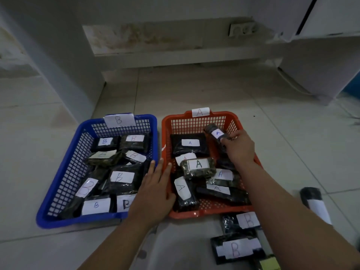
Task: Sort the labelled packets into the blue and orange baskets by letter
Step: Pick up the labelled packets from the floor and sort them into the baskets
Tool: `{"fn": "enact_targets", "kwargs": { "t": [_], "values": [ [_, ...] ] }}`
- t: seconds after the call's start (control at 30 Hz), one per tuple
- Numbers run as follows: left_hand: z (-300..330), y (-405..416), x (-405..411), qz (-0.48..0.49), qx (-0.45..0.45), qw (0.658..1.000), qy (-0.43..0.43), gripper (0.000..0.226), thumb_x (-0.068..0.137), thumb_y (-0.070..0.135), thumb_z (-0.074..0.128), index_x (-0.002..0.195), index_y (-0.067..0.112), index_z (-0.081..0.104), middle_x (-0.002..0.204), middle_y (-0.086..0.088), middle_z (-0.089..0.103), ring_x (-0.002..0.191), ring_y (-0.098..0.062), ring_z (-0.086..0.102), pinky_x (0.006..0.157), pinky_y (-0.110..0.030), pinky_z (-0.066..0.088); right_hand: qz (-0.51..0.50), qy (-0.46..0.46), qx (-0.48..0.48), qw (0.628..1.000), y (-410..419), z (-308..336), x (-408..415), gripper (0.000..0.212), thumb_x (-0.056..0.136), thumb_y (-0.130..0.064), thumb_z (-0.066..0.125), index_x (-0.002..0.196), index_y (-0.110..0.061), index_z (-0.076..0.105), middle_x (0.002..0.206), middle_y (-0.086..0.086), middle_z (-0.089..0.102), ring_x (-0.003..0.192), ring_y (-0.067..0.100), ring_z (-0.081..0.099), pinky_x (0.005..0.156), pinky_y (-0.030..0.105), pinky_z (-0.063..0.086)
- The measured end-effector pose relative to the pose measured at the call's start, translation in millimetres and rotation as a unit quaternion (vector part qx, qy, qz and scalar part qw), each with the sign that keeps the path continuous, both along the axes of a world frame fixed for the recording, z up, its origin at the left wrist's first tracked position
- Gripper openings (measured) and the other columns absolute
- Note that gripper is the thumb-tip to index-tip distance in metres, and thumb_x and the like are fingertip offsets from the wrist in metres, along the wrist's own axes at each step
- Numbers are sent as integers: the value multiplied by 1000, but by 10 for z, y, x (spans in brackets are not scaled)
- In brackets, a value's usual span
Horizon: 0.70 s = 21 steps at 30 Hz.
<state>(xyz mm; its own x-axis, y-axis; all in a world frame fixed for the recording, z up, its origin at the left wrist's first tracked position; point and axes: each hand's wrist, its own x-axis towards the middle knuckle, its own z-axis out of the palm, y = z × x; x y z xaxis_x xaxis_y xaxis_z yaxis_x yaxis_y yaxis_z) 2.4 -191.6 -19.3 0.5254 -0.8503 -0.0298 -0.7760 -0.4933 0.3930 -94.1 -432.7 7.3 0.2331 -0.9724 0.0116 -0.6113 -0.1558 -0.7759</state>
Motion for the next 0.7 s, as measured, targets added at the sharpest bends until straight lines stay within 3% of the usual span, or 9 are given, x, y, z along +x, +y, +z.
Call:
{"fn": "enact_targets", "kwargs": {
  "t": [0.07, 0.17, 0.27, 0.37, 0.43, 0.53, 0.63, 0.7],
  "values": [
    [5, -5, -2, 3, 6, 1000, 4, 78, 92, 33, 44, 149, 32, -8, 153, 13, -24, 138, -10, -31, 112, -31, -8, 32, 95, -60, 993, 32, -134, 63, 23, 84, -34, 64, 88, -15, 52, 85, 2, 62, 79, 23, 58, 82, 36, 47],
    [8, -3, -11, 6, 13, 1000, 5, 79, 92, 33, 44, 149, 33, -10, 153, 13, -26, 138, -11, -32, 112, -32, -8, 83, 271, -156, 946, 138, -413, 56, 31, 88, -41, 54, 100, -12, 54, 96, 8, 67, 90, 26, 62, 92, 39, 39],
    [11, -13, -8, 9, 18, 1000, -2, 79, 92, 33, 43, 148, 33, -13, 152, 13, -28, 137, -10, -33, 111, -31, -8, 115, 334, -202, 914, 180, -462, 25, 32, 93, -38, 47, 110, -13, 56, 108, 8, 65, 102, 27, 59, 96, 41, 35],
    [14, -17, -7, 4, 23, 1000, -7, 80, 92, 32, 43, 148, 31, -13, 153, 11, -27, 137, -11, -33, 111, -30, -9, 136, 320, -148, 926, 106, -384, 24, 29, 96, -36, 43, 106, -13, 58, 104, 10, 66, 96, 28, 60, 90, 39, 38],
    [12, -15, -8, 4, 20, 1000, -6, 80, 91, 32, 43, 149, 30, -12, 153, 10, -26, 137, -11, -32, 111, -30, -9, 175, 279, -63, 942, 58, -329, -21, 25, 94, -34, 47, 105, -13, 55, 102, 10, 65, 92, 28, 60, 81, 36, 42],
    [2, -14, -4, 1, 26, 1000, -10, 80, 92, 32, 43, 148, 30, -13, 152, 11, -27, 138, -10, -31, 111, -29, -9, 244, 197, 65, 947, 23, -247, -173, 16, 88, -13, 56, 100, -14, 46, 93, 5, 57, 85, 23, 56, 71, 31, 42],
    [5, -14, 0, -2, 32, 999, -3, 80, 92, 33, 43, 149, 29, -12, 153, 10, -25, 139, -11, -30, 111, -32, -8, 182, 119, 36, 975, 102, -288, -262, 24, 81, -1, 62, 93, -13, 45, 89, 4, 55, 84, 23, 53, 68, 31, 40],
    [17, -15, 1, -2, 39, 999, 2, 80, 92, 33, 44, 149, 28, -11, 155, 8, -23, 138, -12, -30, 114, -36, -7, 138, 141, -38, 980, 184, -359, -258, 24, 78, -5, 67, 92, -11, 49, 101, 8, 57, 94, 25, 52, 78, 35, 43]
  ]
}}
